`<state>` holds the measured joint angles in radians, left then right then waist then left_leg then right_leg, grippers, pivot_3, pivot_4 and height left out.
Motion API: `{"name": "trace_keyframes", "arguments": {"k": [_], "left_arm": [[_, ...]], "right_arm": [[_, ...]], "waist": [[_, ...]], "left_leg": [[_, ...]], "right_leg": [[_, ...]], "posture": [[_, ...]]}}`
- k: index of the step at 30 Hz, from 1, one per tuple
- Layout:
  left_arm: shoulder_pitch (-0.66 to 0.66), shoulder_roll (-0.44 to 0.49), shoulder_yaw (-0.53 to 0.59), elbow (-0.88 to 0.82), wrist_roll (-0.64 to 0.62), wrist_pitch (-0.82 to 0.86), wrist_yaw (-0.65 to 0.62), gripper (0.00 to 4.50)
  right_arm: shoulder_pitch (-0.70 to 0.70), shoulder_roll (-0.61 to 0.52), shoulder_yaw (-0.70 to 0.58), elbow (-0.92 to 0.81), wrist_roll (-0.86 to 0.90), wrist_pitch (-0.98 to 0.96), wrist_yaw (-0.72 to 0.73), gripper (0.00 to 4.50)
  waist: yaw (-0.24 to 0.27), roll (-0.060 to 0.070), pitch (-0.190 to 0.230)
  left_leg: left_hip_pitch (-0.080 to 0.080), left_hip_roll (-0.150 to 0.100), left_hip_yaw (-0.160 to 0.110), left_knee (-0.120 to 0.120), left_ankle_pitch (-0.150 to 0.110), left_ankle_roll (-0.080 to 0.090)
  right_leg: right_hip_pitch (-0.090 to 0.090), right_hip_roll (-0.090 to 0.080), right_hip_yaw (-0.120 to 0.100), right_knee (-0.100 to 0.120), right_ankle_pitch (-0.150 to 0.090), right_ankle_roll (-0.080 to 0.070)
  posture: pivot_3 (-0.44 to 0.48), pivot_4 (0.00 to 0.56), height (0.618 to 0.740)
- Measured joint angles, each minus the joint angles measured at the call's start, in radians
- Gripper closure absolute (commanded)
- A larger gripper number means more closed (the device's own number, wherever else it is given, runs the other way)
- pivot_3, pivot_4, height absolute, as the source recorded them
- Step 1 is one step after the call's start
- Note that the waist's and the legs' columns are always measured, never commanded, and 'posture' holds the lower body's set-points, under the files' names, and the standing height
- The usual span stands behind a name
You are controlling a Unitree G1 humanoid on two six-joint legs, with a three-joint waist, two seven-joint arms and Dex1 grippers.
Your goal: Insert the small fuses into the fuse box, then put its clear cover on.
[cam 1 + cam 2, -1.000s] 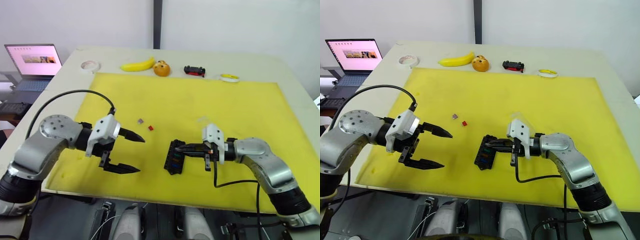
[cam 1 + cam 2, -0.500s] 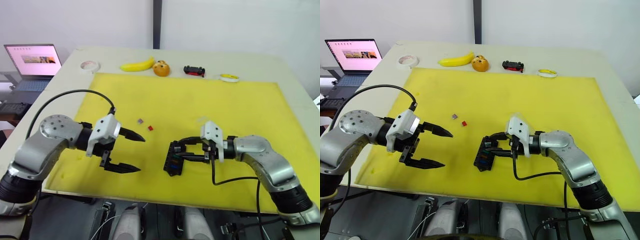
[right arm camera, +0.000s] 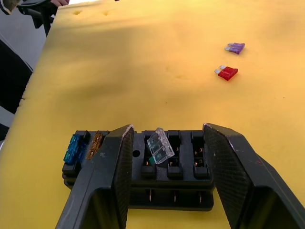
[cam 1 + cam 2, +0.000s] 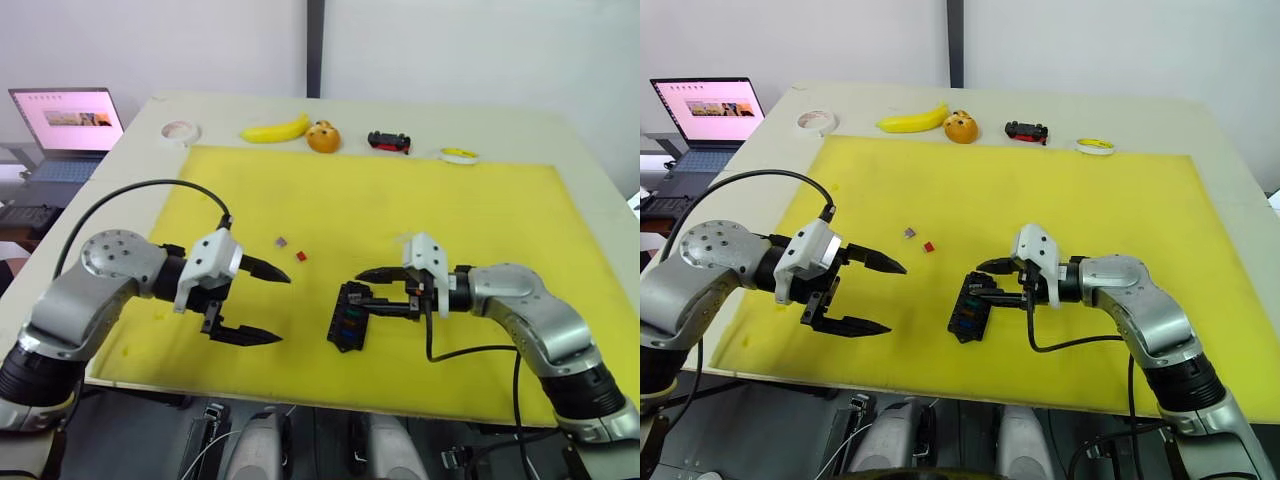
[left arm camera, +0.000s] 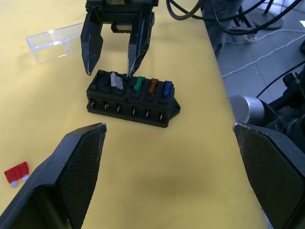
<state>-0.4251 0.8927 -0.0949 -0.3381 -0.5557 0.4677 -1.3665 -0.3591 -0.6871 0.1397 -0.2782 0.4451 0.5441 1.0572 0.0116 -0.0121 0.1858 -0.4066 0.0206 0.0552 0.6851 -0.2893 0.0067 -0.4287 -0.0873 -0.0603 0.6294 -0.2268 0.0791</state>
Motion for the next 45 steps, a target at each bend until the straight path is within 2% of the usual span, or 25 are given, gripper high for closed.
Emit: {"name": "trace_keyframes", "arguments": {"k": [5,8,10,45], "left_arm": [[-0.002,0.000,0.000,0.000,0.002,0.000,-0.001,0.00],[-0.002,-0.001,0.000,0.000,0.003,0.000,-0.001,0.00],[-0.002,-0.002,0.000,0.000,0.003,-0.001,0.000,0.00],[-0.003,-0.012,-0.002,-0.019,0.002,0.006,0.029,0.00]], "right_arm": [[-0.007,-0.010,0.002,0.000,0.002,0.027,0.010,2.03],[-0.010,-0.018,0.002,0.000,0.001,0.037,0.011,2.83],[-0.010,-0.019,0.002,0.000,0.001,0.041,0.011,3.79],[-0.095,-0.061,0.074,0.010,-0.038,0.117,0.055,3.79]], "waist": [[0.000,0.000,0.000],[0.000,0.000,0.000],[0.000,0.000,0.000],[0.000,0.000,0.000]], "left_leg": [[0.000,0.000,0.000,0.000,0.000,0.000],[0.000,0.000,0.000,0.000,0.000,0.000],[0.000,0.000,0.000,0.000,0.000,0.000],[0.000,0.000,0.000,0.000,0.000,0.000]], "right_leg": [[0.000,0.000,0.000,0.000,0.000,0.000],[0.000,0.000,0.000,0.000,0.000,0.000],[0.000,0.000,0.000,0.000,0.000,0.000],[0.000,0.000,0.000,0.000,0.000,0.000]], "posture": [[0.000,0.150,0.737],[0.000,0.150,0.737],[0.000,0.150,0.737],[0.000,0.150,0.737]]}}
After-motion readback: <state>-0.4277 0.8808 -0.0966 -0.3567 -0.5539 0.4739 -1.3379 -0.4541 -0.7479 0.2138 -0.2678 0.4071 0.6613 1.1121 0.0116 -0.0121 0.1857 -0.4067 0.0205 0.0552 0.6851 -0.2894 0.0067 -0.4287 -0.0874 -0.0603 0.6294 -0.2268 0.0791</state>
